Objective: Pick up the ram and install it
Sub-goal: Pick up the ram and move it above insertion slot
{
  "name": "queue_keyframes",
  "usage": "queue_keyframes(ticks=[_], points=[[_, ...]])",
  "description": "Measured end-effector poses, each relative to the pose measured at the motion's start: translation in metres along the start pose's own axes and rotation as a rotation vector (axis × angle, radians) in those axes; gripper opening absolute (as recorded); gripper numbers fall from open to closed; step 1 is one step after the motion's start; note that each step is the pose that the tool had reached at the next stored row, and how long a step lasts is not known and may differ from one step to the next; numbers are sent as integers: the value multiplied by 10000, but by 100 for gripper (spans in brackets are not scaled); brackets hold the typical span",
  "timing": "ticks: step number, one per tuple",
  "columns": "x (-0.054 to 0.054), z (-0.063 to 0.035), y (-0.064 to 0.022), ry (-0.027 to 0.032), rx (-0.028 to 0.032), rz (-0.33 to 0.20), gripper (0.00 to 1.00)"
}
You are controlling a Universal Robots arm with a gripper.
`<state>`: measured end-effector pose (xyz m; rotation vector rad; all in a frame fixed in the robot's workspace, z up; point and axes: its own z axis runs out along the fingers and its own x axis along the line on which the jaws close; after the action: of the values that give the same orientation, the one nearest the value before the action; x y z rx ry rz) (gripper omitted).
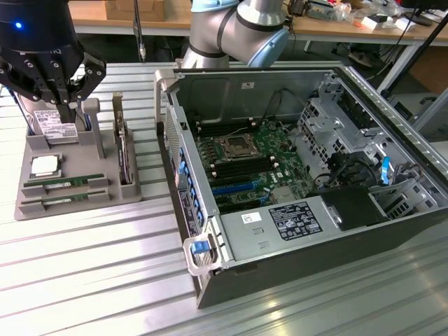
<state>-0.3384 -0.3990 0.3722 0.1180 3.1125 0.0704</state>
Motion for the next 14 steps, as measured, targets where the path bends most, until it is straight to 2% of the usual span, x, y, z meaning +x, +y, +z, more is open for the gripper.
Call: queue_keyframes(ticks=[14], points=[[46,240,-16,0,-1,0,11]])
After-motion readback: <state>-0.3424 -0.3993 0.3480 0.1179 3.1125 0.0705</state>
